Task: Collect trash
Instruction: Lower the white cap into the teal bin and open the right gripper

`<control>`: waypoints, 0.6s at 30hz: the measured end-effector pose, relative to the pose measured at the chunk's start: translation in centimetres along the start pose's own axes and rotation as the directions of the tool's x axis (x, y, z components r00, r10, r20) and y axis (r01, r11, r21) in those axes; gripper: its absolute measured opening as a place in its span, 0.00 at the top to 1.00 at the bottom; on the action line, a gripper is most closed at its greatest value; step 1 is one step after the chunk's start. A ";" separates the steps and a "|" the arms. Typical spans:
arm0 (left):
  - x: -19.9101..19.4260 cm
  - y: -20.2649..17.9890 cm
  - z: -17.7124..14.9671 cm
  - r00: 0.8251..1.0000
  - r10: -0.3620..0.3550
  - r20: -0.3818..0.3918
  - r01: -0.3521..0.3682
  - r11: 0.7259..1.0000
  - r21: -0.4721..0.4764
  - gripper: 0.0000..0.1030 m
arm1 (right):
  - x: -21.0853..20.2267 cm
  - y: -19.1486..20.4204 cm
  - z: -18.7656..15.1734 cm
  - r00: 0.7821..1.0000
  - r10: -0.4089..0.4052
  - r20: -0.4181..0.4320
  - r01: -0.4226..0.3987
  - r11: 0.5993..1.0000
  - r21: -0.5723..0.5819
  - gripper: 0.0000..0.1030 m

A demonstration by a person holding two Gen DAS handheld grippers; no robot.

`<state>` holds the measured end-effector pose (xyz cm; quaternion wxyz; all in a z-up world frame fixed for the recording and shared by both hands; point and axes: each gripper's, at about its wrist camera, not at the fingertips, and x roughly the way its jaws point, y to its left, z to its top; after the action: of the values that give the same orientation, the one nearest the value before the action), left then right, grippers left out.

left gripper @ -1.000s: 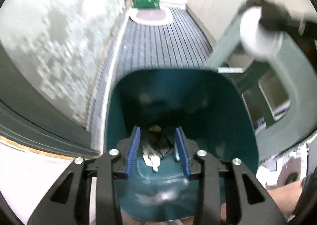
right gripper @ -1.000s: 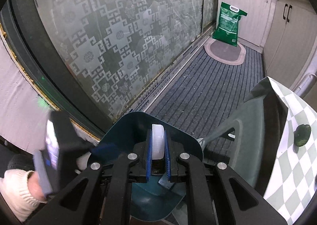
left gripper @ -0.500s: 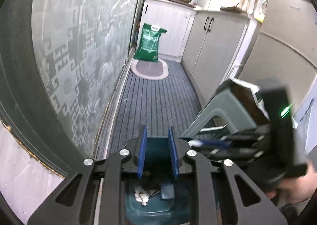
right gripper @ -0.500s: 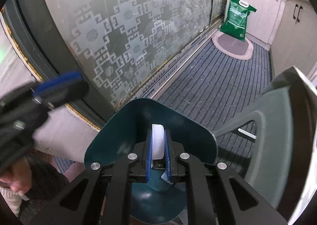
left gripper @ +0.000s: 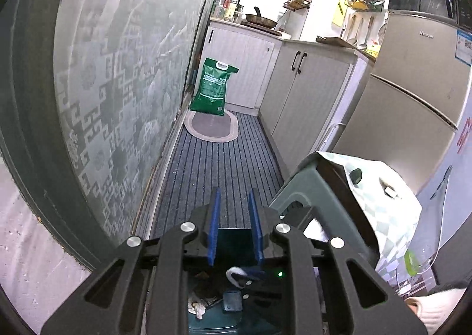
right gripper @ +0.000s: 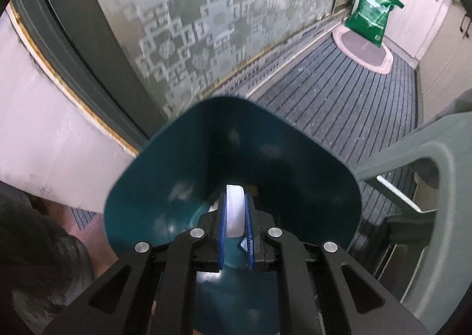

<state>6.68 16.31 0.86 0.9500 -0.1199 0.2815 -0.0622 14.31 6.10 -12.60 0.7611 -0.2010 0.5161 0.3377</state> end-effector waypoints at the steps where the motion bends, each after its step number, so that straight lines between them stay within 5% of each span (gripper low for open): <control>1: 0.0 0.1 0.0 1.000 -0.002 0.000 0.002 1.000 -0.001 0.80 | 0.5 0.1 -0.2 1.000 -0.004 -0.017 0.004 1.000 -0.006 0.89; 12: 0.4 0.0 -0.2 1.000 -0.003 -0.021 0.003 1.000 0.000 0.80 | 4.5 -0.4 -2.8 0.986 -0.082 -0.146 0.076 0.996 -0.049 0.89; 18: 0.8 -0.6 0.0 1.000 -0.009 -0.025 0.009 1.000 0.009 0.80 | 4.8 -1.0 -3.3 0.982 -0.093 -0.164 0.088 0.995 -0.043 0.79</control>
<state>7.30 15.57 0.58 0.9466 -0.1162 0.2927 -0.0691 14.00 4.67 -18.31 0.7264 -0.2653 0.5617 0.2942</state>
